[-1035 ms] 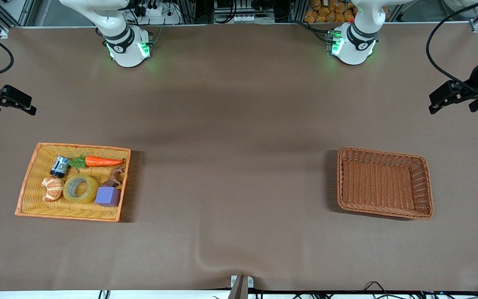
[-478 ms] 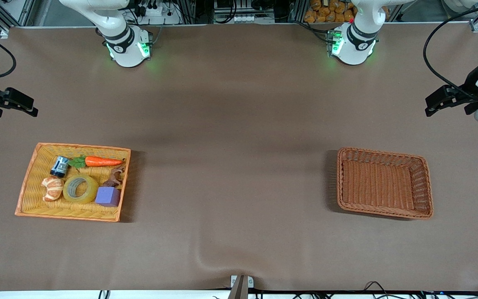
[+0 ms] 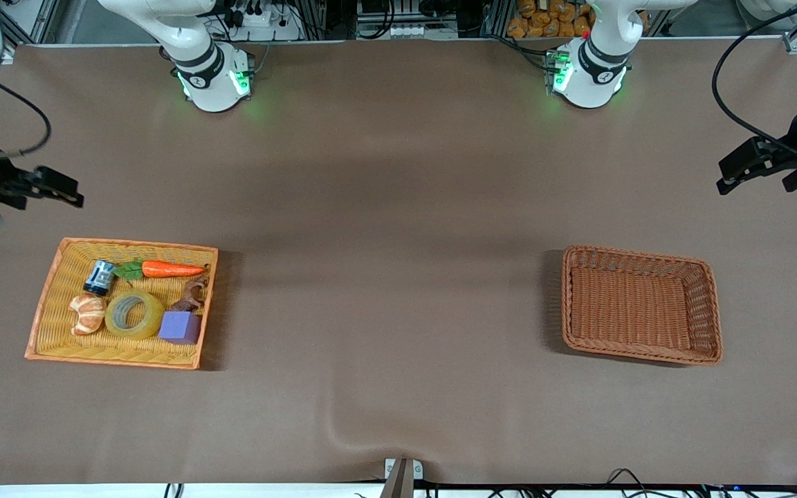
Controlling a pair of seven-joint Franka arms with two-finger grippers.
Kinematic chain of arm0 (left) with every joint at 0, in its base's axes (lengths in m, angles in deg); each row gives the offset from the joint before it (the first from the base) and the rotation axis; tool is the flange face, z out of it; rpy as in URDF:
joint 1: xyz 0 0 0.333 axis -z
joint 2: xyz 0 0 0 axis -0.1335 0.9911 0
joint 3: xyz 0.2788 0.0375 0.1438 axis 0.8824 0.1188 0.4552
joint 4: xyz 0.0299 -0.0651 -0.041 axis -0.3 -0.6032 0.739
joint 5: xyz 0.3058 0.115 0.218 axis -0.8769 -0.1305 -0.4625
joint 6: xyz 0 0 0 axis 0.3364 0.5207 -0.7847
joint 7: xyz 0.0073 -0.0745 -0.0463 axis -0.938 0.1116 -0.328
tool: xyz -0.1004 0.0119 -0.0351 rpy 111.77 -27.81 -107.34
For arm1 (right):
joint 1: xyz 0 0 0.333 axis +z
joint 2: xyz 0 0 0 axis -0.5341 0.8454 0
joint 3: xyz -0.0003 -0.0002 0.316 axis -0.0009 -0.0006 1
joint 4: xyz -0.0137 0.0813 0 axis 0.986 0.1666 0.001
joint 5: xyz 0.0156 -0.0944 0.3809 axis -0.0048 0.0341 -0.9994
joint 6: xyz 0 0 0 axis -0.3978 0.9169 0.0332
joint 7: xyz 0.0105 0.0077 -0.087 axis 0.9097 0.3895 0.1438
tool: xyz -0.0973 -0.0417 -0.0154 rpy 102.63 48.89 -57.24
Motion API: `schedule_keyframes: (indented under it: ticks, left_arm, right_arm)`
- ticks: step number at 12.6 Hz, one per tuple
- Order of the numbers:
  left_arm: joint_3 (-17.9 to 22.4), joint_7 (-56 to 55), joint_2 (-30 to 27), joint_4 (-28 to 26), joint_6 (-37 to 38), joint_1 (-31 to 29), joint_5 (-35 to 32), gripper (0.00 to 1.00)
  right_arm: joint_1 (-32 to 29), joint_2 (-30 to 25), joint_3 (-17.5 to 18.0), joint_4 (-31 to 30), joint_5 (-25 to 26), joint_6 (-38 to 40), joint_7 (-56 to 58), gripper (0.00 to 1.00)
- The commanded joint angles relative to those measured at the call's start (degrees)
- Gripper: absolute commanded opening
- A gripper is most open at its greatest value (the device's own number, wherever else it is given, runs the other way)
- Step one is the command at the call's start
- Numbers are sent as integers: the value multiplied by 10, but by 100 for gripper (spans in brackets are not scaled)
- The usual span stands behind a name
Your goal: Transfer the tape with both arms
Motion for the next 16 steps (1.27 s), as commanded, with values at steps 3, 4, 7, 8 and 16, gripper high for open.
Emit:
schedule_keyframes:
  ticks: [3,4,7,8,16]
  left_arm:
    - [6,-4,1,1,9,9,3,100]
    - [6,-5,1,0,24,10,2,100]
    - [6,-4,1,1,27,5,-4,100]
    - [6,-5,0,2,28,5,-4,100]
    - [7,0,-9,3,30,4,-6,100]
  right_arm:
    - [6,142,-4,44,32,-59,6,100]
    - [-23,176,-5,45,13,-121,5,100]
    - [-43,222,0,48,-4,-188,61,100]
    - [-51,261,-1,56,-5,-240,94,100]
    - [-106,352,-4,48,-9,-302,189,100]
